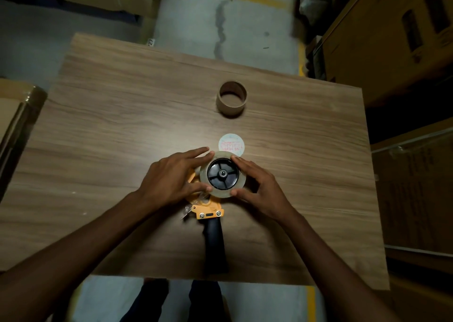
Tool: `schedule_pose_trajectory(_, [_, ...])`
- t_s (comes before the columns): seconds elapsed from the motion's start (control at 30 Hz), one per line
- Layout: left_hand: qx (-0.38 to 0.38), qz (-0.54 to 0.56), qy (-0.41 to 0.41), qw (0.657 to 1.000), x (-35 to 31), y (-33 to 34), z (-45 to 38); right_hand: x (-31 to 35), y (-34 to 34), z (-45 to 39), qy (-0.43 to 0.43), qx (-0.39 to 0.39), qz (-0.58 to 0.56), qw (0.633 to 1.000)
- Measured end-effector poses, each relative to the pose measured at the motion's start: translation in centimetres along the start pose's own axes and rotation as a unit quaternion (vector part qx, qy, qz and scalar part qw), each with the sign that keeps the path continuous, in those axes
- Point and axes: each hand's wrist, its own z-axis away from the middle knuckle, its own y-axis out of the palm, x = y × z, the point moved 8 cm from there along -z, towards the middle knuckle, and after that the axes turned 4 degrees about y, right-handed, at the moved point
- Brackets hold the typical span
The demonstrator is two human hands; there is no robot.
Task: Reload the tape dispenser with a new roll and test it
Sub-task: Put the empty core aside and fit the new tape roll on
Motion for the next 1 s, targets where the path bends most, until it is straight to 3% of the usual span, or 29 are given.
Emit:
schedule_pose_trajectory(0.3, [-0.016, 0.081, 0.002, 0.997, 1.2, 0.4, 0.3, 0.8, 0.4, 0.7, 0.019, -0.026, -0.095, 0.995])
schedule_pose_trajectory(0.7, [0.004, 0.071, 0.037, 0.997, 1.0, 0.6, -0.6, 0.9, 0.8, 1.2, 0.017, -0.074, -0.122, 0.990])
schedule_pose_trajectory(1.0, [-0.088, 0.164, 0.051, 0.981, 2.7, -1.4, -5.0, -0.7, -1.0, -2.0, 0.040, -0.113, -0.161, 0.980])
